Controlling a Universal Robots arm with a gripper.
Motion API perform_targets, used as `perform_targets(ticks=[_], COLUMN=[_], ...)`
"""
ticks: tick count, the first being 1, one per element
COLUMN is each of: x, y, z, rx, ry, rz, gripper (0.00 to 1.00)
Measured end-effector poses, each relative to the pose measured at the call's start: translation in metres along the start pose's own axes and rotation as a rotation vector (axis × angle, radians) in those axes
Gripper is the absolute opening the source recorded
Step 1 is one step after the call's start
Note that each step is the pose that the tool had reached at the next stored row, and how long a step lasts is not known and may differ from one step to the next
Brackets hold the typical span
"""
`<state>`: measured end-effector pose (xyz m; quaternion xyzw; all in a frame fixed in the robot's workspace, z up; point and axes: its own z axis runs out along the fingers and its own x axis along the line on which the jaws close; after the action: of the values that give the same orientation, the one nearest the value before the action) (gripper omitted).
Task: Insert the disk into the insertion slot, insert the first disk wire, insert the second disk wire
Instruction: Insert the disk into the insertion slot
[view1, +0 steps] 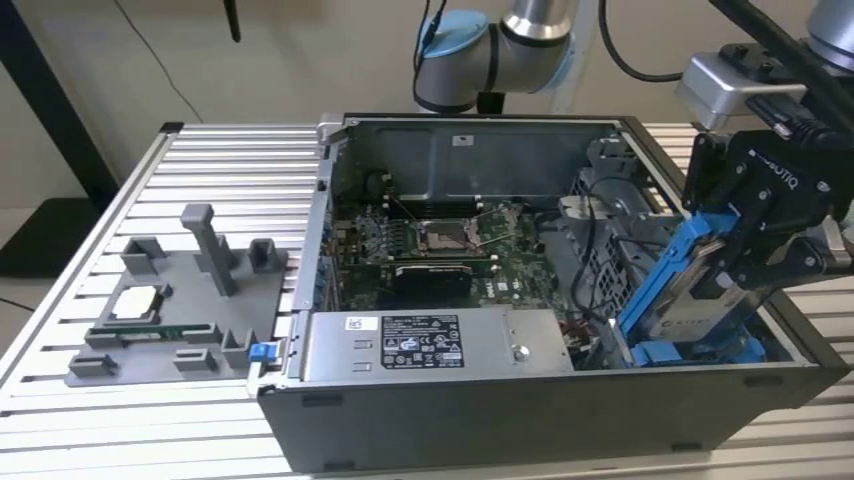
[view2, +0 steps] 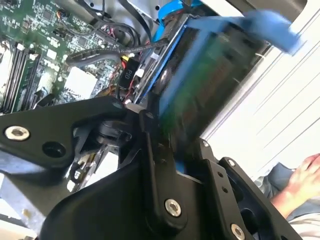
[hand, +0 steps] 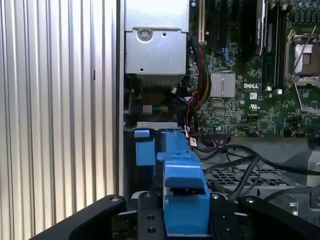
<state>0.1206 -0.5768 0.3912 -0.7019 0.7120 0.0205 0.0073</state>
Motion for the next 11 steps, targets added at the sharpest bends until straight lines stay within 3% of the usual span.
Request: perform_targets(ticks=[6, 7, 11], x=[-0.0007, -0.0011, -0.0028], y=[0.0002, 0.0003, 0.0002], z=[-0.0092, -0.0094, -0.0089], rx=[-0.0002, 0.0, 0.011], ry=[-0.0027, -0.0069, -0.0432], rz=[0.0, 0.0, -0.001], gripper=[1.0, 1.0, 1.0])
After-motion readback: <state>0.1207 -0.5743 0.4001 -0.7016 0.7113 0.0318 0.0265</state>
